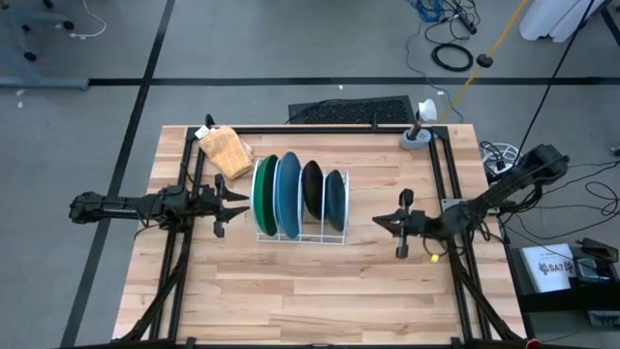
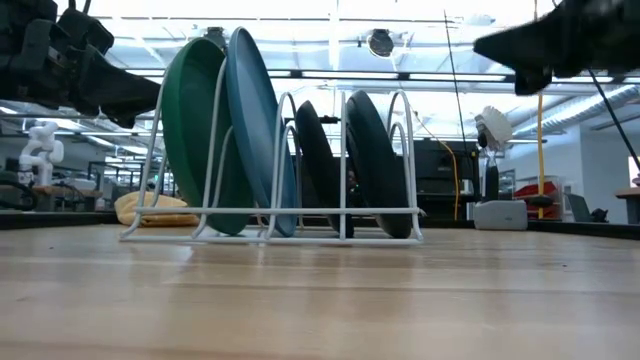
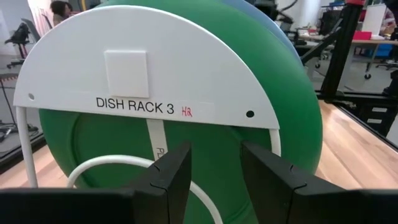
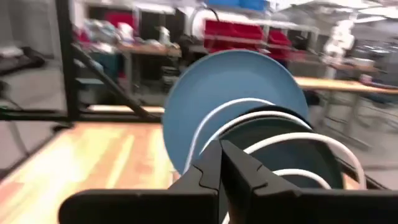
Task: Sort dishes
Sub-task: Return to Home Position
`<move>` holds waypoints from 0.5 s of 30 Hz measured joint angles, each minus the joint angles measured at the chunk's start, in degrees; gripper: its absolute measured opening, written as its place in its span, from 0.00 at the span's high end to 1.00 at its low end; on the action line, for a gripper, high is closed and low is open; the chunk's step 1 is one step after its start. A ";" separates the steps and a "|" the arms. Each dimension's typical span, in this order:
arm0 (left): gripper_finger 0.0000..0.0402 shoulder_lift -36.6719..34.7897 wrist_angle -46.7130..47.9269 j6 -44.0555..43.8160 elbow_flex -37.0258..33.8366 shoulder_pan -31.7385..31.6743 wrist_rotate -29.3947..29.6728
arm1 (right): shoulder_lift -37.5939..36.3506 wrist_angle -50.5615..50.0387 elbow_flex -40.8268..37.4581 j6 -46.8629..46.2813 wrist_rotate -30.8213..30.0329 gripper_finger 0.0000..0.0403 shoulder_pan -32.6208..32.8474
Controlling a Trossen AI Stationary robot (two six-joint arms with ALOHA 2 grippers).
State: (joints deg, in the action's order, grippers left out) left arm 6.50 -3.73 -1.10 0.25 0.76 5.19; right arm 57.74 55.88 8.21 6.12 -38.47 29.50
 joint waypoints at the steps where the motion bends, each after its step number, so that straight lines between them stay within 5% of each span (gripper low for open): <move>1: 0.63 0.00 0.00 0.00 0.00 0.01 0.00 | -0.45 2.66 -2.11 -0.08 2.51 1.00 -1.31; 9: 0.63 0.00 0.26 0.06 0.00 -0.01 1.07 | -1.38 6.12 -7.37 -1.11 12.76 1.00 -7.25; 15: 0.63 -0.05 0.39 0.11 0.00 -0.01 1.09 | -6.34 2.70 -7.44 4.23 12.88 1.00 -7.74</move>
State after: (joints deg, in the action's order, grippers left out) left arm 6.46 -3.34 -0.99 0.25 0.75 6.28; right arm 51.40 58.57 0.77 10.36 -25.60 21.76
